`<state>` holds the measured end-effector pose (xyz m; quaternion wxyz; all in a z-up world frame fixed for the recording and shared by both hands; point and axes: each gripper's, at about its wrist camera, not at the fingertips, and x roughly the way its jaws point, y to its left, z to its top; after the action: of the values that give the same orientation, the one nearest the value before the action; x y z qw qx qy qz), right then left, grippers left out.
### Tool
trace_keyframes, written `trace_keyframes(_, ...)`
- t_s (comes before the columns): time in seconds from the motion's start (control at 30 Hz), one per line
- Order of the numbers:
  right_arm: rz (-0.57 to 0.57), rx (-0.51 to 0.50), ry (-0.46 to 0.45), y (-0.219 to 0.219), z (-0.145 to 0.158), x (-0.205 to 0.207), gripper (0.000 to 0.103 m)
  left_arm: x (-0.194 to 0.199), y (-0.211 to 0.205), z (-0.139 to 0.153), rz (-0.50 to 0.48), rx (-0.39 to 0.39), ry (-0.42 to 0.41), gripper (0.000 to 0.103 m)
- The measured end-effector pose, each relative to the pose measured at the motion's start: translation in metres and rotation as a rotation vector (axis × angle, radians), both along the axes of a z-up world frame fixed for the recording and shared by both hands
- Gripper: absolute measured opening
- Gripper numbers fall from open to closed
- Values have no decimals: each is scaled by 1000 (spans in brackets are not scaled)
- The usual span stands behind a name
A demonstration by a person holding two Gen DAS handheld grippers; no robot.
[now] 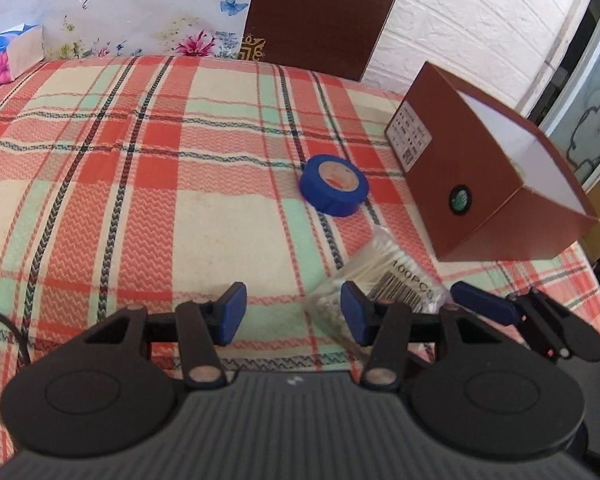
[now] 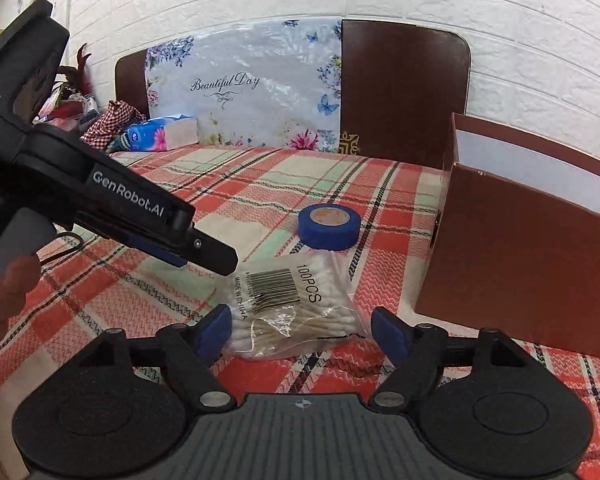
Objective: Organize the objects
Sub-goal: 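Move the right gripper to the clear bag of cotton swabs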
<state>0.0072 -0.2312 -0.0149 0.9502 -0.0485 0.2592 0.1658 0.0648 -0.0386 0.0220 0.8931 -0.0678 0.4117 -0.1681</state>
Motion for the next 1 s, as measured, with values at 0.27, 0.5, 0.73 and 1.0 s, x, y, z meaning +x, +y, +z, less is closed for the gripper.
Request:
trace_keyframes(0.27,-19,64,-4,-10,-3,2,79,-2,7,0,99,114,-25,58)
trace_keyframes(0.5,-80,178,-15,-30,-3,2,78,-8,7,-6,148,214,-54,65)
trace_keyframes(0.73,-144,276,26,-49,-7,10,78,-14,6,-8,152,236,-65,70)
trace_keyframes(1.0,-166,290,42,-52,-9,11,79,-19,4,-14,139,256,-86,78)
